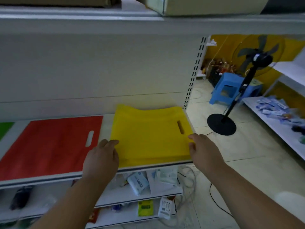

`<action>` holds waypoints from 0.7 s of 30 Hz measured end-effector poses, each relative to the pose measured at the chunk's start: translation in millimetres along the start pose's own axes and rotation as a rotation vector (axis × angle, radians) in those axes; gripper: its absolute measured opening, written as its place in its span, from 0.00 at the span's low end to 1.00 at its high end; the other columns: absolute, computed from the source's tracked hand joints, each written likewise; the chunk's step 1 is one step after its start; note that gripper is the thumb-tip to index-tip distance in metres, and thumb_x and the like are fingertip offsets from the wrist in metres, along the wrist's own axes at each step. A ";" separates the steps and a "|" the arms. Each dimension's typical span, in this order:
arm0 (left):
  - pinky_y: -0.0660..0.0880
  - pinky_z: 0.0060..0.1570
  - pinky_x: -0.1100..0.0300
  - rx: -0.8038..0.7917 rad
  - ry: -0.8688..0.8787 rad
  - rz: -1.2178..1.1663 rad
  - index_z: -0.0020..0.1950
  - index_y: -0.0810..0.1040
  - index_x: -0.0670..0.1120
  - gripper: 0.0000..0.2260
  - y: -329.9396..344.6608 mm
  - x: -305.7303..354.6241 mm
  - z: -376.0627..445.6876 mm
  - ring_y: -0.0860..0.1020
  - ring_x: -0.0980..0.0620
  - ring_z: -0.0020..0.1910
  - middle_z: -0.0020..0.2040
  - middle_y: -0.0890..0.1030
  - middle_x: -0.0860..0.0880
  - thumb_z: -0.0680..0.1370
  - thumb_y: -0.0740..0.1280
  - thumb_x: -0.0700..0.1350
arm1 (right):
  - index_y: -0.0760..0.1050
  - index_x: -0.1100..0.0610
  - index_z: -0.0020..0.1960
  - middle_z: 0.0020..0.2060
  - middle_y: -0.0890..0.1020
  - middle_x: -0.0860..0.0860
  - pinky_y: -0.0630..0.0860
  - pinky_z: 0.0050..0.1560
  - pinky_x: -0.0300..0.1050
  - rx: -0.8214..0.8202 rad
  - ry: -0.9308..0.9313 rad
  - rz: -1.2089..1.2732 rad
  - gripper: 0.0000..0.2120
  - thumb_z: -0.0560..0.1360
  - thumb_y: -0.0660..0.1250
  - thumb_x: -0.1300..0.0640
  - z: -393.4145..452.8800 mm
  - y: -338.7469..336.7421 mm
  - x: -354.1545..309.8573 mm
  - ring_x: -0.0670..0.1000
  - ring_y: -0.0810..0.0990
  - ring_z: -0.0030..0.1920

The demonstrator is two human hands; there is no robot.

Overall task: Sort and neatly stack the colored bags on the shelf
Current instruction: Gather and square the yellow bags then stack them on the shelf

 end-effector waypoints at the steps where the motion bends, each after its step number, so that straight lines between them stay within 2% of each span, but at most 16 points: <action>1: 0.74 0.38 0.54 -0.012 -0.016 0.019 0.66 0.78 0.48 0.16 3.3 -0.6 -1.2 0.79 0.43 0.42 0.52 0.78 0.45 0.79 0.61 0.41 | 0.71 0.55 0.68 0.52 0.77 0.54 0.74 0.46 0.49 -0.018 -0.007 -0.013 0.15 0.81 0.57 0.57 2.3 1.3 1.5 0.54 0.77 0.48; 4: 0.75 0.42 0.54 -0.065 -0.046 0.063 0.68 0.76 0.49 0.17 12.2 0.8 -1.9 0.79 0.45 0.47 0.55 0.77 0.46 0.80 0.60 0.42 | 0.70 0.57 0.64 0.48 0.77 0.54 0.74 0.44 0.49 -0.090 -0.015 -0.093 0.13 0.81 0.56 0.60 9.2 6.0 6.8 0.55 0.77 0.46; 7: 0.75 0.45 0.55 -0.086 -0.050 0.118 0.68 0.76 0.50 0.17 17.7 6.2 -0.4 0.79 0.46 0.50 0.57 0.77 0.47 0.79 0.59 0.44 | 0.69 0.57 0.57 0.43 0.74 0.52 0.67 0.37 0.47 -0.156 -0.051 -0.214 0.08 0.78 0.57 0.62 12.8 9.9 5.5 0.54 0.73 0.40; 10: 0.75 0.48 0.55 -0.124 -0.075 0.159 0.67 0.76 0.51 0.17 24.6 7.3 -0.3 0.78 0.46 0.53 0.59 0.77 0.48 0.79 0.59 0.45 | 0.67 0.56 0.52 0.40 0.72 0.51 0.65 0.37 0.46 -0.183 -0.066 -0.297 0.06 0.77 0.58 0.63 14.5 9.4 2.1 0.54 0.71 0.38; 13: 0.74 0.46 0.56 -0.136 -0.096 0.223 0.65 0.77 0.52 0.16 26.0 7.8 1.6 0.78 0.46 0.52 0.57 0.77 0.48 0.78 0.61 0.46 | 0.68 0.57 0.55 0.43 0.75 0.53 0.65 0.37 0.46 -0.140 -0.066 -0.393 0.08 0.76 0.59 0.62 16.0 0.7 -4.7 0.55 0.73 0.40; 16: 0.71 0.42 0.57 -0.048 -0.058 0.230 0.62 0.78 0.52 0.14 15.2 9.5 1.6 0.79 0.46 0.49 0.55 0.77 0.47 0.76 0.65 0.48 | 0.68 0.56 0.60 0.47 0.76 0.53 0.65 0.37 0.47 -0.091 -0.104 -0.447 0.12 0.76 0.61 0.59 13.6 -8.0 -21.3 0.56 0.77 0.45; 19: 0.68 0.39 0.57 0.035 -0.017 0.123 0.59 0.80 0.49 0.13 -1.5 5.3 -8.1 0.79 0.45 0.45 0.51 0.79 0.47 0.75 0.69 0.49 | 0.69 0.56 0.62 0.51 0.76 0.54 0.68 0.40 0.48 -0.063 -0.220 -0.354 0.14 0.79 0.61 0.52 8.1 -10.7 -60.3 0.57 0.77 0.49; 21: 0.71 0.41 0.56 0.054 -0.015 0.065 0.59 0.80 0.49 0.13 -14.5 -8.8 -20.0 0.80 0.45 0.45 0.50 0.79 0.47 0.75 0.70 0.49 | 0.69 0.56 0.63 0.54 0.76 0.54 0.71 0.46 0.50 -0.043 -0.296 -0.295 0.16 0.80 0.60 0.49 3.1 -11.7 -100.9 0.57 0.76 0.52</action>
Point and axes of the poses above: each hand's wrist, its own z-axis towards the middle knuckle, its own y-axis out of the palm, x = y × z, the point moved 7 cm from there along z, towards the middle knuckle
